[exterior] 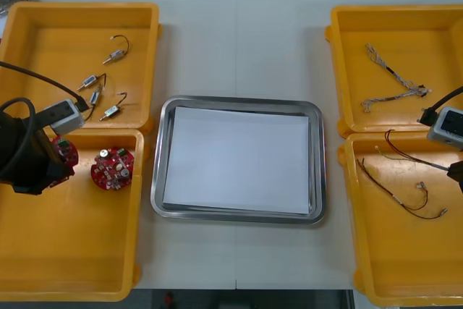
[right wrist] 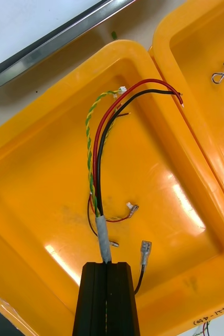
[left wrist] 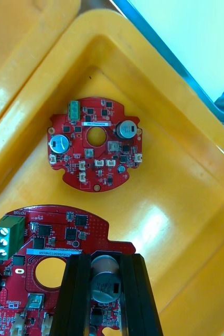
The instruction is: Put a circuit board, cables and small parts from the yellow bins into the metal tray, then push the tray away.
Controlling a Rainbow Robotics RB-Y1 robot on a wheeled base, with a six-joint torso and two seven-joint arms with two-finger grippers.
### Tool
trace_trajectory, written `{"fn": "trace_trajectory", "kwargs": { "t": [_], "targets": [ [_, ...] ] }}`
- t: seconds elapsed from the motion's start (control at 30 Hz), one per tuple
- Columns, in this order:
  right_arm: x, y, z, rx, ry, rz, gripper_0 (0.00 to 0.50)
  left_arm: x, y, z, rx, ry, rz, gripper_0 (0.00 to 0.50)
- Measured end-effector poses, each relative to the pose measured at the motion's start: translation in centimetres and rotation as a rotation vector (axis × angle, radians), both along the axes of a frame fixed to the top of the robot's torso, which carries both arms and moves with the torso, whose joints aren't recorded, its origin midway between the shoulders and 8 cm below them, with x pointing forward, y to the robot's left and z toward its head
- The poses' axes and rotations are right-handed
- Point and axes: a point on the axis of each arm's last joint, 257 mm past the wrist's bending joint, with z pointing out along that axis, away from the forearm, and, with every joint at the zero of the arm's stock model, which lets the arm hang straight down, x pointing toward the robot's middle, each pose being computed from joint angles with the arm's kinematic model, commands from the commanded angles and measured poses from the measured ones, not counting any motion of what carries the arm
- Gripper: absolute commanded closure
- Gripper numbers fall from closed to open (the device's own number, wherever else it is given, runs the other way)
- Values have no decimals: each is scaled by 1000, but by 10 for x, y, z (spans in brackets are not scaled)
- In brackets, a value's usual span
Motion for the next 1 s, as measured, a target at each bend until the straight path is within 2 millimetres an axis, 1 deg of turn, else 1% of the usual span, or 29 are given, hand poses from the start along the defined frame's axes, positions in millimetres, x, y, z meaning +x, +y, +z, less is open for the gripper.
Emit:
{"fn": "trace_trajectory", "kwargs": {
  "t": [0.17,0.37,0.43,0.63,0.77,0.87,1.0],
  "targets": [
    [0,0,0,0,0,0,500,-5,10,11,-11,12,56,500],
    [0,0,0,0,0,0,500,-13,36,27,1,27,130,500],
    [0,0,0,0,0,0,500,-15,41,30,5,28,140,500],
    [0,0,0,6,1,-11,500,-14,38,33,-1,25,135,500],
    [0,0,0,12,1,-23,500,-8,34,44,-15,14,158,500],
    [0,1,1,13,0,-20,500,-1,27,53,-44,3,208,500],
    [1,2,1,15,-1,-17,500,3,15,55,-80,19,275,500]
  ]
}}
